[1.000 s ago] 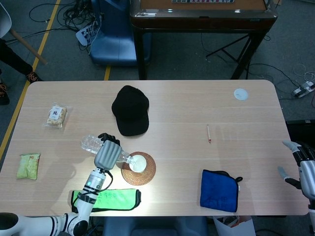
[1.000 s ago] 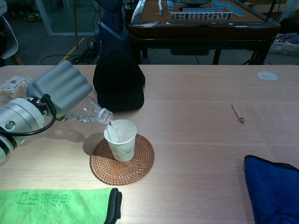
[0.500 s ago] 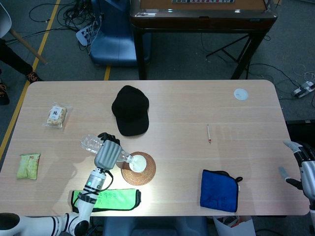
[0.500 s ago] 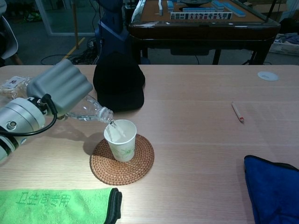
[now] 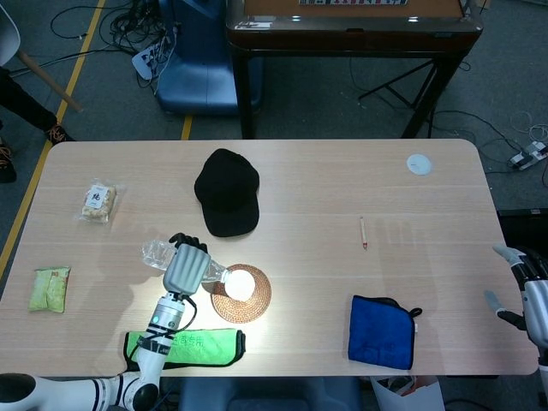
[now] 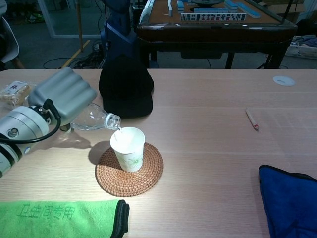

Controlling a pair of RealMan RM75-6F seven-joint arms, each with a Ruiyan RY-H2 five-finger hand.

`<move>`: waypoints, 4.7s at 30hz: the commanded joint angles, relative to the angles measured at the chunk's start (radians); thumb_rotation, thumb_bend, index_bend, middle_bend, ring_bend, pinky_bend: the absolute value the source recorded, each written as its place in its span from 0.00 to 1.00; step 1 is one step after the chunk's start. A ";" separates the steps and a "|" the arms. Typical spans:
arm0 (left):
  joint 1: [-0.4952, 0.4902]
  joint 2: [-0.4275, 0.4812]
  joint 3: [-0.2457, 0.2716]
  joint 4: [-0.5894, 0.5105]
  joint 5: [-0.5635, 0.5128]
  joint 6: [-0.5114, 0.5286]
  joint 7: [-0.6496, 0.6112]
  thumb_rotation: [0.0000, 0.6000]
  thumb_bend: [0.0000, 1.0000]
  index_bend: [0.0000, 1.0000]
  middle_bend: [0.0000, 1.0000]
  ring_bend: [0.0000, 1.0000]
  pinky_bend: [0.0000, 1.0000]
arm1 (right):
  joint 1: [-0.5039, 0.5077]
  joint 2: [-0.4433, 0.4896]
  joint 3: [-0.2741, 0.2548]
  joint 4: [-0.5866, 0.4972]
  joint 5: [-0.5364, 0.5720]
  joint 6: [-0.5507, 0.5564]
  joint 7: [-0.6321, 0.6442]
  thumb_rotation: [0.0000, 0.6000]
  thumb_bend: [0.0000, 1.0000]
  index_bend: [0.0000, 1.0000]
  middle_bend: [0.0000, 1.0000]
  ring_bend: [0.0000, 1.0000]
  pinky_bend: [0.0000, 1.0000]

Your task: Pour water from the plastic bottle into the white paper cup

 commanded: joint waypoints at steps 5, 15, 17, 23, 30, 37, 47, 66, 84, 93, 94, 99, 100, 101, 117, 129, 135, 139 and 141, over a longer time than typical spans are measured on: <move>0.014 -0.009 -0.039 -0.068 -0.110 -0.018 -0.032 1.00 0.05 0.75 0.84 0.54 0.44 | 0.001 -0.001 0.000 -0.001 0.000 -0.002 -0.002 1.00 0.27 0.22 0.26 0.16 0.26; 0.012 0.009 -0.114 -0.148 -0.266 -0.037 -0.135 1.00 0.05 0.75 0.84 0.54 0.44 | 0.000 0.001 -0.001 -0.001 -0.001 -0.001 0.000 1.00 0.27 0.22 0.26 0.16 0.26; 0.013 0.014 -0.124 -0.141 -0.268 -0.038 -0.178 1.00 0.05 0.75 0.84 0.54 0.44 | 0.000 0.001 -0.001 -0.001 -0.001 -0.001 0.000 1.00 0.27 0.22 0.26 0.16 0.26; 0.032 0.039 -0.167 -0.154 -0.286 -0.050 -0.356 1.00 0.05 0.74 0.84 0.54 0.45 | 0.000 0.000 -0.001 -0.001 0.000 -0.003 -0.002 1.00 0.27 0.22 0.26 0.16 0.26; 0.076 0.072 -0.187 -0.113 -0.196 -0.049 -0.654 1.00 0.05 0.75 0.84 0.54 0.45 | 0.002 -0.004 -0.001 -0.002 0.005 -0.010 -0.012 1.00 0.27 0.22 0.27 0.16 0.26; 0.131 0.070 -0.235 -0.069 -0.159 -0.042 -0.987 1.00 0.05 0.75 0.84 0.54 0.45 | 0.006 -0.006 -0.002 -0.004 0.010 -0.020 -0.024 1.00 0.26 0.22 0.28 0.16 0.26; 0.180 0.086 -0.278 0.001 -0.156 -0.075 -1.279 1.00 0.05 0.74 0.82 0.54 0.45 | 0.008 -0.008 -0.002 -0.006 0.012 -0.024 -0.031 1.00 0.26 0.22 0.28 0.16 0.26; 0.226 0.018 -0.223 0.196 -0.069 -0.082 -1.527 1.00 0.10 0.71 0.75 0.50 0.45 | 0.015 -0.013 -0.006 -0.008 0.017 -0.042 -0.048 1.00 0.26 0.22 0.28 0.16 0.26; 0.230 0.056 -0.180 0.228 -0.017 -0.182 -1.634 1.00 0.13 0.50 0.49 0.31 0.33 | 0.018 -0.016 -0.008 -0.010 0.018 -0.048 -0.059 1.00 0.27 0.22 0.28 0.16 0.26; 0.237 0.110 -0.172 0.181 -0.035 -0.246 -1.655 1.00 0.13 0.07 0.31 0.17 0.26 | 0.018 -0.016 -0.009 -0.009 0.017 -0.046 -0.059 1.00 0.27 0.22 0.28 0.16 0.26; 0.239 0.115 -0.171 0.177 -0.034 -0.248 -1.659 1.00 0.13 0.05 0.30 0.15 0.26 | 0.018 -0.017 -0.009 -0.009 0.017 -0.046 -0.060 1.00 0.27 0.22 0.28 0.16 0.26; 0.246 0.140 -0.167 0.152 -0.035 -0.254 -1.661 1.00 0.10 0.00 0.23 0.10 0.23 | 0.018 -0.017 -0.009 -0.010 0.018 -0.046 -0.062 1.00 0.26 0.22 0.28 0.16 0.26; 0.248 0.146 -0.167 0.144 -0.038 -0.254 -1.657 1.00 0.09 0.00 0.22 0.09 0.22 | 0.018 -0.017 -0.009 -0.010 0.018 -0.046 -0.063 1.00 0.26 0.22 0.28 0.16 0.26; 0.249 0.153 -0.167 0.135 -0.040 -0.254 -1.651 1.00 0.09 0.00 0.21 0.08 0.21 | 0.018 -0.017 -0.009 -0.010 0.018 -0.046 -0.063 1.00 0.26 0.22 0.28 0.16 0.26; 0.336 0.431 -0.074 -0.127 0.021 -0.172 -1.462 1.00 0.04 0.03 0.10 0.01 0.16 | 0.017 -0.025 -0.012 -0.014 0.016 -0.044 -0.089 1.00 0.26 0.22 0.28 0.16 0.26; 0.427 0.531 0.021 -0.076 0.198 0.028 -1.316 1.00 0.03 0.20 0.11 0.11 0.31 | 0.018 -0.037 -0.008 -0.016 0.028 -0.046 -0.131 1.00 0.26 0.22 0.28 0.16 0.26; 0.476 0.571 0.085 -0.127 0.230 0.056 -1.246 1.00 0.03 0.30 0.18 0.16 0.31 | 0.015 -0.042 -0.009 -0.025 0.027 -0.036 -0.162 1.00 0.27 0.22 0.28 0.16 0.26; 0.489 0.587 0.102 -0.124 0.248 0.068 -1.196 1.00 0.03 0.31 0.19 0.17 0.31 | 0.012 -0.042 -0.005 -0.027 0.035 -0.032 -0.167 1.00 0.26 0.22 0.28 0.16 0.26; 0.490 0.590 0.091 -0.131 0.240 0.074 -1.192 1.00 0.03 0.31 0.19 0.17 0.31 | 0.013 -0.039 0.000 -0.027 0.045 -0.036 -0.163 1.00 0.26 0.22 0.28 0.16 0.26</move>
